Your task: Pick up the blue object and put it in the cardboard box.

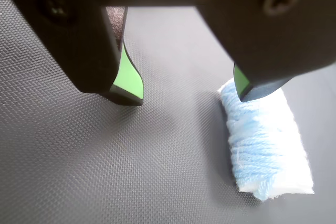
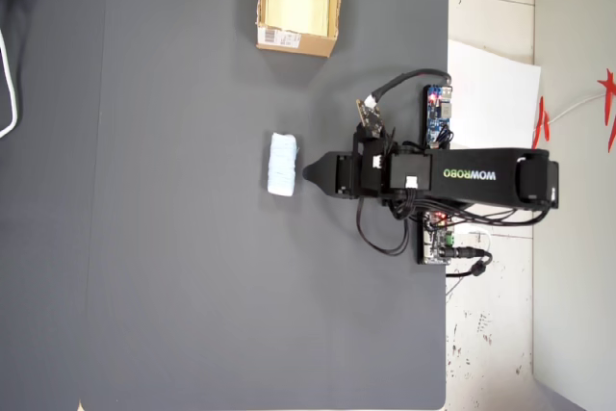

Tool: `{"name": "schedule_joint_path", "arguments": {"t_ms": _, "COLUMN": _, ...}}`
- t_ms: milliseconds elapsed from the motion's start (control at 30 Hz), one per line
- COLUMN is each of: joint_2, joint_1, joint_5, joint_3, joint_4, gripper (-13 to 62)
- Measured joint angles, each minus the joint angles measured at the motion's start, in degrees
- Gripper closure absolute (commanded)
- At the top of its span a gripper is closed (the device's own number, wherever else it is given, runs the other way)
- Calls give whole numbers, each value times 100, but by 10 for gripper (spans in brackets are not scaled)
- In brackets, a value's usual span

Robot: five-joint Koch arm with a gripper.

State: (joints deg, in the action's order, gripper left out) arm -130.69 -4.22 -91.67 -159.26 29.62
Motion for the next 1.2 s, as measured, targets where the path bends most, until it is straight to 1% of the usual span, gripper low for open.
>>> {"name": "schedule_joint_path", "arguments": {"t_ms": 67, "joint_2": 0, "joint_1": 0, "joint_5": 9, "joint_3": 211, "joint_4": 9, "gripper": 157}}
{"name": "schedule_joint_path", "arguments": {"t_ms": 367, "joint_2": 9, "joint_1": 0, "joint_5": 79, "joint_3": 237, "joint_4": -132, "gripper": 157}}
{"name": "schedule_joint_path", "arguments": {"t_ms": 467, "joint_2": 149, "joint_1": 0, "joint_5": 202, "joint_3": 773, "joint_4": -141, "gripper": 157}}
{"name": "schedule_joint_path", "arguments": {"t_ms": 667, "joint_2": 1011, "joint_1": 0, "joint_5": 193, "joint_3": 1670, "joint_4": 79, "gripper": 158}}
{"name": "schedule_joint_path", "arguments": {"t_ms": 833, "joint_2": 2188, "joint_1": -26, "joint_5": 202, "joint_3": 2821, "joint_4": 721, "gripper": 157}}
{"name": "schedule_joint_path", "arguments": {"t_ms": 867, "joint_2": 2232, "joint_1": -26, "joint_5": 202, "joint_3": 2874, "joint_4": 729, "gripper": 158}}
{"name": "schedule_joint_path", "arguments": {"t_ms": 900, "joint_2": 2619, "joint_1": -123, "joint_5": 202, "joint_3": 3015, "joint_4": 914, "gripper": 158}}
{"name": "schedule_joint_path", "arguments": {"t_ms": 1200, "joint_2": 3507, "joint_1": -272, "joint_5": 79, "joint_3": 3111, "joint_4": 914, "gripper": 159}}
